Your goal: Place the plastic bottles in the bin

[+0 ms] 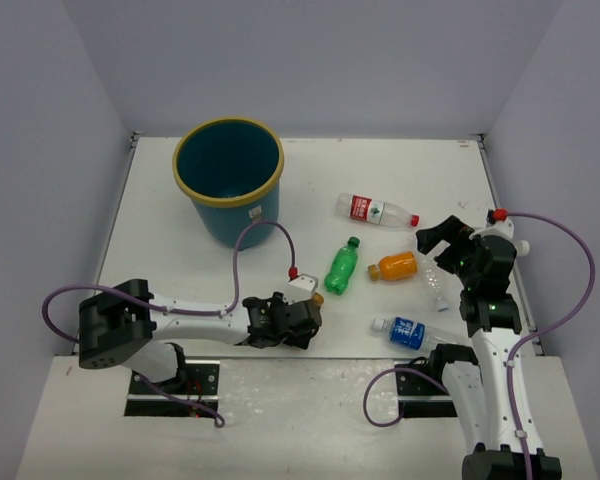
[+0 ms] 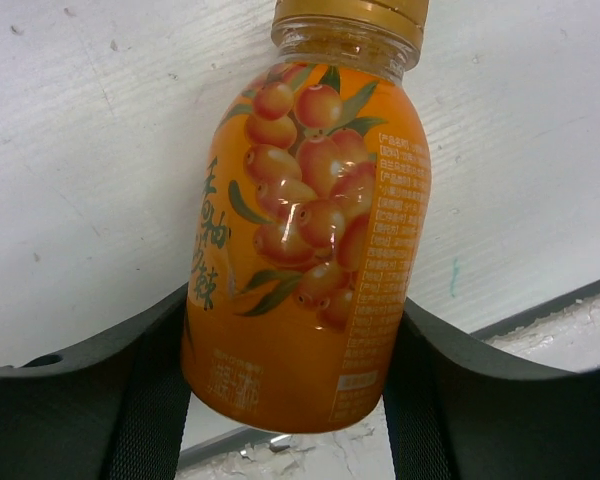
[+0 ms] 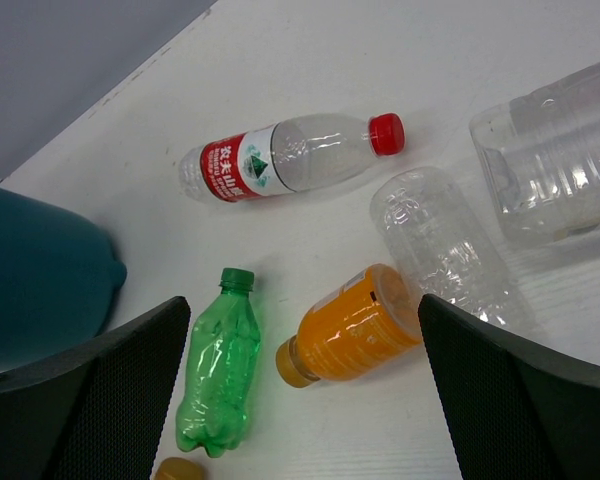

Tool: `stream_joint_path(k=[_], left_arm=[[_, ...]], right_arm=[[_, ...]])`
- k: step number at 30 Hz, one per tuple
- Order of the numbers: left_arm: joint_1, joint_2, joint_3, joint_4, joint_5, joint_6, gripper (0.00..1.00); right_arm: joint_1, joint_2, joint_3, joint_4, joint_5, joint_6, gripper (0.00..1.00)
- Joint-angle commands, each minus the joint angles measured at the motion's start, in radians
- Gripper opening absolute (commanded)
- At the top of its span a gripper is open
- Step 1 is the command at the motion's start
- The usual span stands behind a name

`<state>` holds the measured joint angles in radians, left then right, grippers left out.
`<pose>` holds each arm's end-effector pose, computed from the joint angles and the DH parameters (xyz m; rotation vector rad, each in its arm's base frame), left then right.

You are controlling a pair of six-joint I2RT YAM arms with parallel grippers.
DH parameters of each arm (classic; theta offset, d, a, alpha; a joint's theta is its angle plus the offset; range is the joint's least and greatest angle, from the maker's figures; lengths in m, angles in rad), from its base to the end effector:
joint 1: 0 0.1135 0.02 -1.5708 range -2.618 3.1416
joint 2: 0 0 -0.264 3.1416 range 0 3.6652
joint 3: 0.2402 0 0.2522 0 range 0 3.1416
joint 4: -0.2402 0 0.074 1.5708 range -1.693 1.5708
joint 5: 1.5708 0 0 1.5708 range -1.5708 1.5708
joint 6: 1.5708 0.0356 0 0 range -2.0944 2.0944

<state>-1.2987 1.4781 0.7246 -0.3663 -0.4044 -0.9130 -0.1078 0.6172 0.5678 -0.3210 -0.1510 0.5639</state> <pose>0.0838 -0.2484 0.1565 0.3738 2.5445 -0.2906 0.1538 -0.0113 0.2746 0.5503 1.8845 0.4478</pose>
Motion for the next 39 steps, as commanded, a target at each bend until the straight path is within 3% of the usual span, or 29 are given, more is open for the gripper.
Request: stream_joint_path(k=[1, 5, 12, 15, 18, 24, 32, 33, 35, 37, 39], left_arm=[[-0.007, -0.059, 0.043, 0.043, -0.042, 0.040, 0.12], [-0.005, -0.149, 0.088, 0.006, -0.094, 0.104, 0.04], [0.035, -0.321, 0.283, 0.075, -0.311, 0.403, 0.06], [0.124, -0.341, 0.356, 0.139, -0.269, 0.488, 0.10], [0.300, -0.334, 0.470, 0.162, -0.230, 0.590, 0.12], [0.570, -0.268, 0.634, 0.175, -0.235, 0.680, 0.27], [0.821, -0.219, 0.591, 0.158, -0.079, 0.639, 0.34], [0.838, -0.216, 0.590, 0.157, -0.064, 0.631, 0.37], [0.884, -0.192, 0.596, 0.134, -0.029, 0.607, 0.52], [0.903, -0.170, 0.612, 0.113, 0.002, 0.602, 0.94], [0.904, -0.172, 0.615, 0.117, 0.024, 0.612, 1.00]], right_arm=[[-0.003, -0.020, 0.010, 0.028, -0.017, 0.003, 0.99], [-0.003, -0.034, 0.014, 0.023, -0.021, 0.009, 0.99], [-0.003, -0.078, 0.007, 0.052, -0.047, 0.044, 0.99], [-0.003, -0.070, 0.019, 0.045, -0.054, 0.037, 0.99], [-0.003, -0.058, 0.023, 0.039, -0.051, 0.029, 0.99], [0.001, -0.033, 0.037, 0.068, -0.154, 0.044, 0.99], [0.013, -0.034, 0.059, 0.019, -0.140, 0.004, 0.99], [0.014, -0.034, 0.058, 0.017, -0.142, 0.002, 0.99], [0.016, -0.034, 0.065, 0.014, -0.159, -0.004, 0.99], [0.025, -0.042, 0.075, 0.011, -0.165, -0.020, 0.99], [0.045, -0.049, 0.085, 0.007, -0.135, -0.036, 0.99]])
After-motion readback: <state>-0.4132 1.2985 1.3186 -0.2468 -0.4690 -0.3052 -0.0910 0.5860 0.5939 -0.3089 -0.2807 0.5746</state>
